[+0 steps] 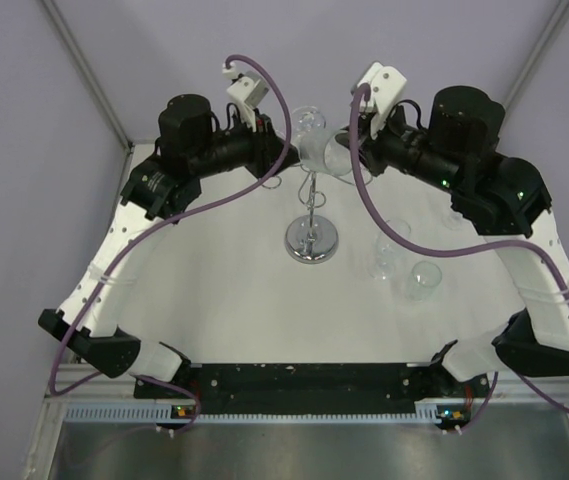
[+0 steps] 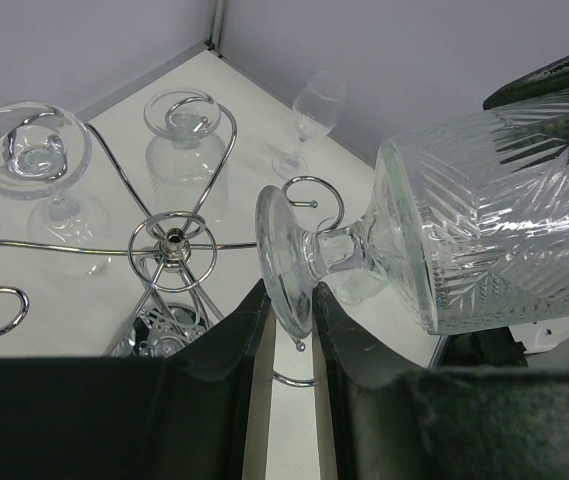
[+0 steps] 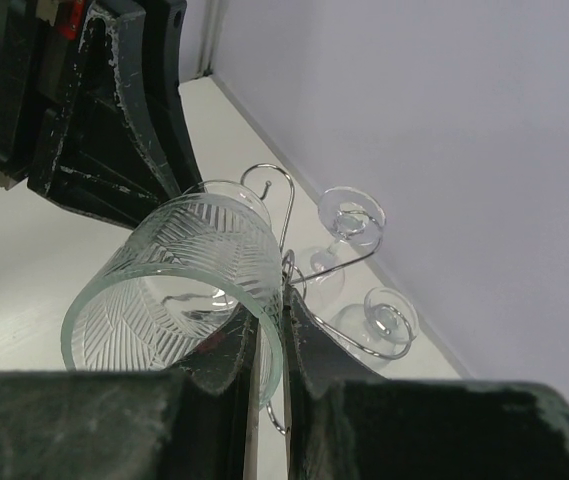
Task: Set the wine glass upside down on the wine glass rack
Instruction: Pick up the wine glass at the center of the board.
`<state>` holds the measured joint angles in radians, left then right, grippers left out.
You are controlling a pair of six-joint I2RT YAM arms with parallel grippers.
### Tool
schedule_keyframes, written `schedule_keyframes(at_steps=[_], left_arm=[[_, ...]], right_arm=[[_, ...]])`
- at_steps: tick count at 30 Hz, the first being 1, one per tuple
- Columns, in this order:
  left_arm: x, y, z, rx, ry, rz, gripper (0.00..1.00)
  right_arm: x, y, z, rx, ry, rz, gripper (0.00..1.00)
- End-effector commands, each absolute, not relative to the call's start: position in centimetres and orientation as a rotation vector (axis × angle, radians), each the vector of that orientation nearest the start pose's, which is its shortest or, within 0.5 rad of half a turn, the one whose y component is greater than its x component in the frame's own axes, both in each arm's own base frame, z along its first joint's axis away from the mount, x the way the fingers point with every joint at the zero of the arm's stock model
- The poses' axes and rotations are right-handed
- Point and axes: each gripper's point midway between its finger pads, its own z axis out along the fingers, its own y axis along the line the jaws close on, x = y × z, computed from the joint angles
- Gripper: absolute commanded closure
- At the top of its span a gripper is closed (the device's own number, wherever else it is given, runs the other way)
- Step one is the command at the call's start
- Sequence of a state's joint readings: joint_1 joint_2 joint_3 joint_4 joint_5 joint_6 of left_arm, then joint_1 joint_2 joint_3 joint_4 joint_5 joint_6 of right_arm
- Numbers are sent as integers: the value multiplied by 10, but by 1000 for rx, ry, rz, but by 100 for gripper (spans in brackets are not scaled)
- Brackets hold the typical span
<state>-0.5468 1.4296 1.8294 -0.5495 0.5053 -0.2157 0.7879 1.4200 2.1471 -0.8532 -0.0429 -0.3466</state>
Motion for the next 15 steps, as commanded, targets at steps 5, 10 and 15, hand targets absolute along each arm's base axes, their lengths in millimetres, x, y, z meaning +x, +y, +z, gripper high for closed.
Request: schedule_keyframes(at_steps=[5,10,15], left_arm=[[289,-286,488,689,1550,-981,100],[285,-285,492,696,1533,-979,100],[284,-285,494,708,1522,-984,100]], right_arm=[[234,272,520,-1026,1306,461,91],[229,274,512,-1059,1307,479,82],[226,277,508,-1082,1306,493,78]])
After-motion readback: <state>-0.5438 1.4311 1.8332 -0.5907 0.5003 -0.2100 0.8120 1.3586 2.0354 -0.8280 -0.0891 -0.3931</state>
